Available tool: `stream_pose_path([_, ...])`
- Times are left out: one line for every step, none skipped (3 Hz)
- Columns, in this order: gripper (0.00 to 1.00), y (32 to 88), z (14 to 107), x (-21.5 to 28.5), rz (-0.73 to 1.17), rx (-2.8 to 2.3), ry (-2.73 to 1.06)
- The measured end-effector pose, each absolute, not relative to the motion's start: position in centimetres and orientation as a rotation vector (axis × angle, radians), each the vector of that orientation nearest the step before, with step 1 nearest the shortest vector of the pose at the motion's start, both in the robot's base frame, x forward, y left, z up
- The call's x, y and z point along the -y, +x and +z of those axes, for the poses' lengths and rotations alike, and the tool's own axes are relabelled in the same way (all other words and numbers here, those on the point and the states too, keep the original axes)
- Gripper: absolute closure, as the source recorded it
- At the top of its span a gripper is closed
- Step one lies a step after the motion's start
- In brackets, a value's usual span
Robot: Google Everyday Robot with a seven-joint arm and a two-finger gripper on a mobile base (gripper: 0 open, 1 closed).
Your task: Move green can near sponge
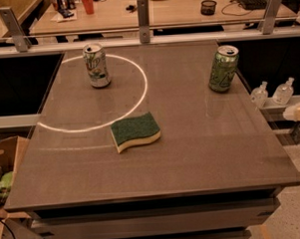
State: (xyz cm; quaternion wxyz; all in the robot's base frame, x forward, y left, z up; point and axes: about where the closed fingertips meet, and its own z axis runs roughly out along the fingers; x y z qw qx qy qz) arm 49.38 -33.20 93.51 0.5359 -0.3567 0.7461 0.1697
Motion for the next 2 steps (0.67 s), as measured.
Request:
stream_pose_path([0.0,49.38,93.51,33.18,0.403,-1.777,-0.85])
stream_pose_path([0.0,50.15,93.25,32.32,0.396,-1.776,-0.813])
